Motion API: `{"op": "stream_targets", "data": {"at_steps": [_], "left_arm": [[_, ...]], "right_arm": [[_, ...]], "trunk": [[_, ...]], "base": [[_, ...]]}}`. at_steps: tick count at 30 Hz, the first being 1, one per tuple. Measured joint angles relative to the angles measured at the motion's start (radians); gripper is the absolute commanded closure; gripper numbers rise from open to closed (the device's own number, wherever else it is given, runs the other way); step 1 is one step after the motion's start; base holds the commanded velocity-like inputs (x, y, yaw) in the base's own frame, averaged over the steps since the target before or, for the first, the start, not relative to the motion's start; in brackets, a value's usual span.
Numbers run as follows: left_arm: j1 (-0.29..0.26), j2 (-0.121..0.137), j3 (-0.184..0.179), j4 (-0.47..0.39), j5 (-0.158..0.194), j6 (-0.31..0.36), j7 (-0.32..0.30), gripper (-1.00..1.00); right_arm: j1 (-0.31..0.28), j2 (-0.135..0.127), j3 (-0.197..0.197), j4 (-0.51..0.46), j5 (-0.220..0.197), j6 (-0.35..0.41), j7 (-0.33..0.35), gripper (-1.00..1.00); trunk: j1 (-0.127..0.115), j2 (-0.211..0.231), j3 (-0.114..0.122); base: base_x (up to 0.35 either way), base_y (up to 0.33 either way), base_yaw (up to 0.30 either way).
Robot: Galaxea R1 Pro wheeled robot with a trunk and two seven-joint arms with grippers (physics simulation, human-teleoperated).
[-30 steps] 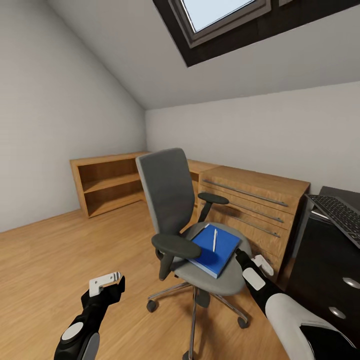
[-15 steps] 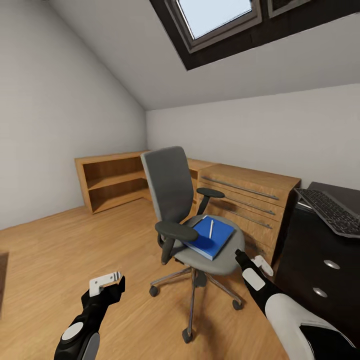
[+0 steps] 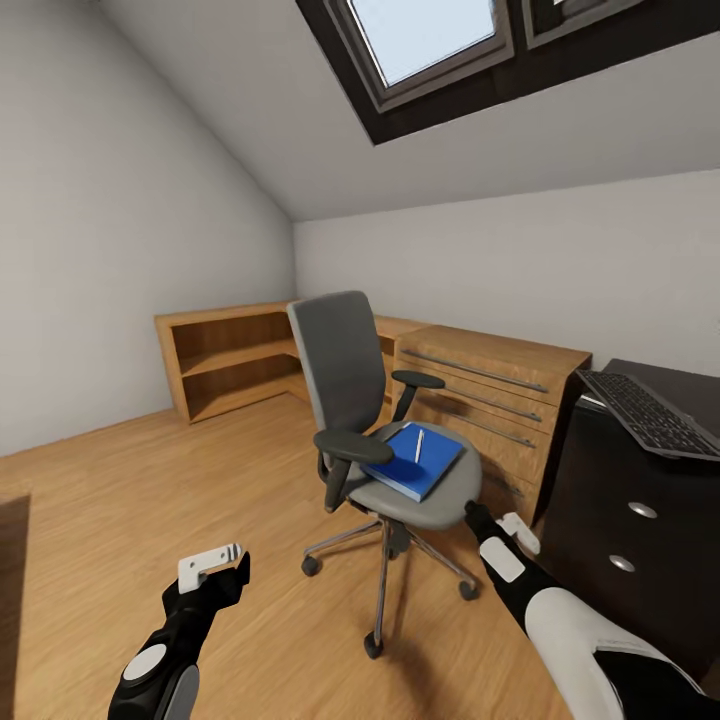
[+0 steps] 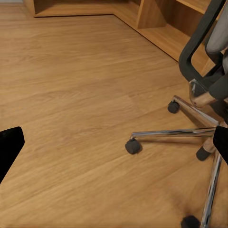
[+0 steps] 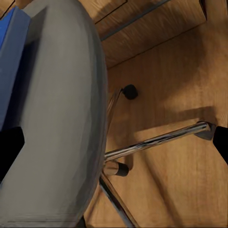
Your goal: In the bedroom, organize the workspace by keeping the computer under the desk, ensuring the monitor is on the desk, placing the keyboard on the desk next to the monitor, placing the mouse on the desk next to the keyboard, moving the folder from the swivel chair onto the desk next to the mouse, stacking the notebook on top of the folder with the pen on top of the notebook, and positioning the swivel chair next to the desk.
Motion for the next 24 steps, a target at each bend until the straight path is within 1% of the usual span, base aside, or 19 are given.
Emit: {"op": "stream_targets", "data": {"at_steps": [5, 11, 16, 20, 21, 24], "left_arm": [[0.000, 0.000, -0.001, 0.000, 0.000, 0.000, 0.000, -1.00], [0.000, 0.000, 0.000, 0.000, 0.000, 0.000, 0.000, -1.00], [0.000, 0.000, -0.001, 0.000, 0.000, 0.000, 0.001, -1.00], [0.000, 0.000, -0.001, -0.003, 0.000, -0.001, -0.001, -1.00], [0.000, 0.000, -0.002, -0.004, 0.000, -0.001, -0.001, -1.00], [0.000, 0.000, -0.004, -0.004, 0.000, 0.000, -0.001, -1.00]], "right_arm": [[0.000, 0.004, 0.000, 0.009, -0.001, 0.026, 0.000, -1.00], [0.001, 0.009, 0.001, 0.019, -0.002, 0.085, 0.003, -1.00], [0.000, 0.014, 0.000, 0.021, -0.002, 0.116, 0.005, -1.00], [0.001, 0.018, 0.000, 0.021, -0.002, 0.127, 0.021, -1.00], [0.001, 0.018, 0.000, 0.022, -0.002, 0.130, 0.034, -1.00], [0.000, 0.019, 0.000, 0.023, -0.002, 0.131, 0.040, -1.00]], "trunk": [[0.000, 0.000, 0.000], [0.000, 0.000, 0.000], [0.000, 0.000, 0.000], [0.000, 0.000, 0.000], [0.000, 0.000, 0.000], [0.000, 0.000, 0.000]], "base": [[-0.004, 0.000, 0.000], [0.000, 0.000, 0.000], [0.000, 0.000, 0.000], [0.000, 0.000, 0.000], [0.000, 0.000, 0.000], [0.000, 0.000, 0.000]]}}
